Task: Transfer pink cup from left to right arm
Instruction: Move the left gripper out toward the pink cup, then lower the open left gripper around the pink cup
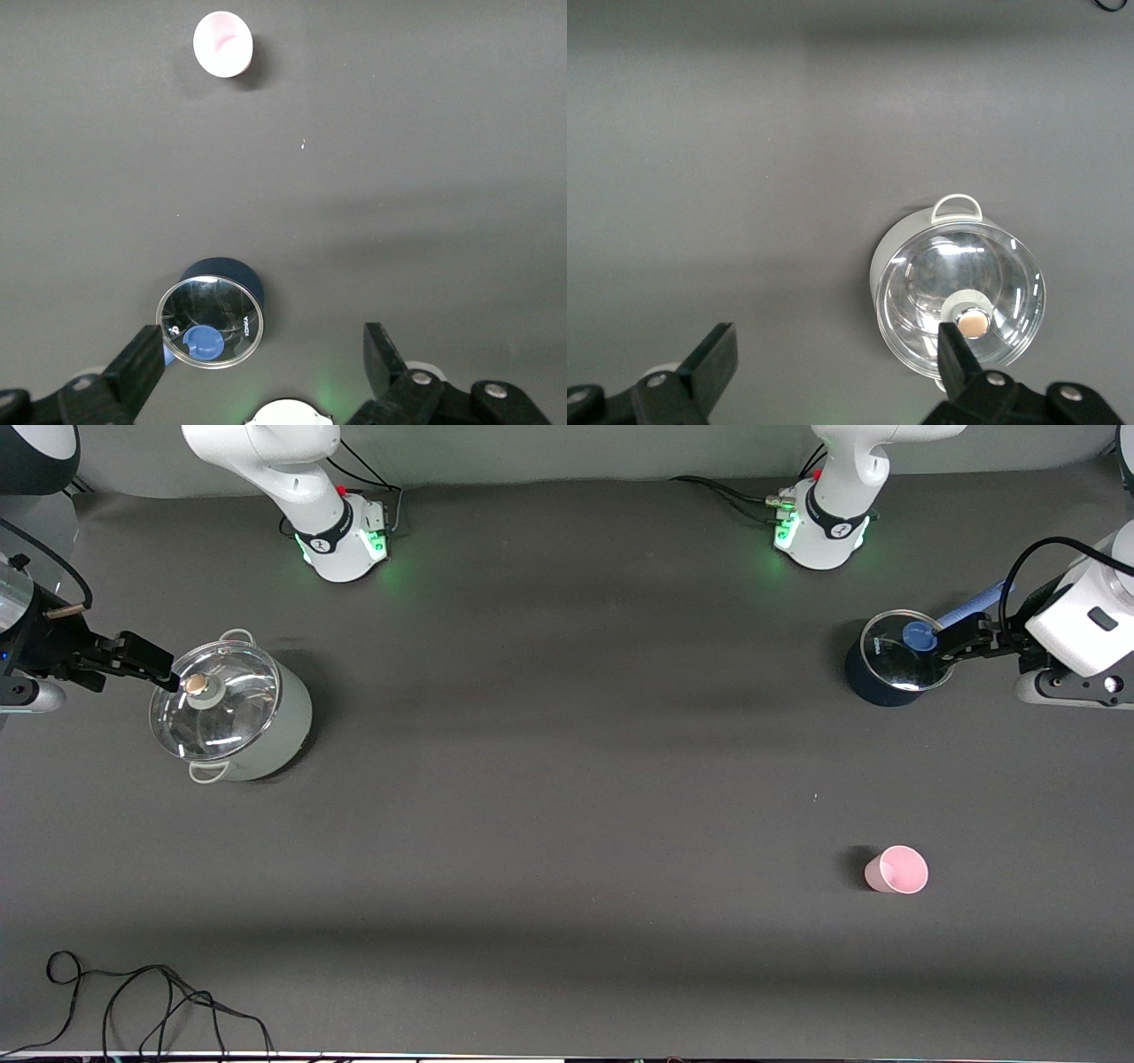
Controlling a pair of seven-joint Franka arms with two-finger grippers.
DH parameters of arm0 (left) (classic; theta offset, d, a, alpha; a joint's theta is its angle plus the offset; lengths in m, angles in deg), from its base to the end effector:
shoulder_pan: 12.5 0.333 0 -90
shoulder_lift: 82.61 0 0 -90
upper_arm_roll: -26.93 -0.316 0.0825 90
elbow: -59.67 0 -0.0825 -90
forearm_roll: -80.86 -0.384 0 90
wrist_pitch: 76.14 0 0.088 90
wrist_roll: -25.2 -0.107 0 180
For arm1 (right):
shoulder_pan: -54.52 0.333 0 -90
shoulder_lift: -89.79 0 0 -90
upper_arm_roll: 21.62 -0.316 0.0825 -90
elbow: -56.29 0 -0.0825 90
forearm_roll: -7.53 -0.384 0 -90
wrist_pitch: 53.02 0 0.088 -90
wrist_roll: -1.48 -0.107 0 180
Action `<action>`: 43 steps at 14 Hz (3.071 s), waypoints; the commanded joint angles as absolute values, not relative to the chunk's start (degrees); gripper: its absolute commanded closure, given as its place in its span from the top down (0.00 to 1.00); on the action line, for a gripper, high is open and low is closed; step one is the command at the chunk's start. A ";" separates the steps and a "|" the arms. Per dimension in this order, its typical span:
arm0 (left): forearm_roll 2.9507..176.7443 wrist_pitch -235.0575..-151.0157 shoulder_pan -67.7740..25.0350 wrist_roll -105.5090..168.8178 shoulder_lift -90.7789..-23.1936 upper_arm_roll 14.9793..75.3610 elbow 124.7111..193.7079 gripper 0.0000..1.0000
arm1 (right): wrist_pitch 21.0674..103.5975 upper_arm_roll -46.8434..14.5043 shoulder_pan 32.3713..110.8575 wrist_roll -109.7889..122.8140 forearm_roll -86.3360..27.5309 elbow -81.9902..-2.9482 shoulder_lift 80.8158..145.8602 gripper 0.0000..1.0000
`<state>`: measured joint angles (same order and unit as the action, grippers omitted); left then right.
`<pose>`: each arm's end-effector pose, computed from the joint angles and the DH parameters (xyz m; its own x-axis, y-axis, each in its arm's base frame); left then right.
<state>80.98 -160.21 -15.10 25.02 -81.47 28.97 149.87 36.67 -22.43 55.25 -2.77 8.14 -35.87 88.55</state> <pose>0.5465 -0.0444 0.6035 0.9884 -0.0837 -0.1265 -0.0839 -0.9965 0.0032 0.5464 0.0136 0.6182 0.9987 -0.0473 -0.0206 -0.0471 -0.9988 0.0125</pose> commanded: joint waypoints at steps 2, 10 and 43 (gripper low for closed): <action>80.06 -160.60 -15.31 24.50 -81.99 29.04 149.59 1.00 | 34.52 -22.59 55.22 -2.21 7.36 -34.77 89.08 1.00; 81.03 -165.68 -15.04 20.57 -80.15 28.95 149.32 1.00 | 34.34 -22.41 55.13 -1.95 7.27 -34.85 89.08 1.00; 167.33 -181.17 14.84 -124.83 -26.10 29.48 150.11 0.99 | 34.16 -22.41 55.13 -1.68 7.27 -35.12 89.17 1.00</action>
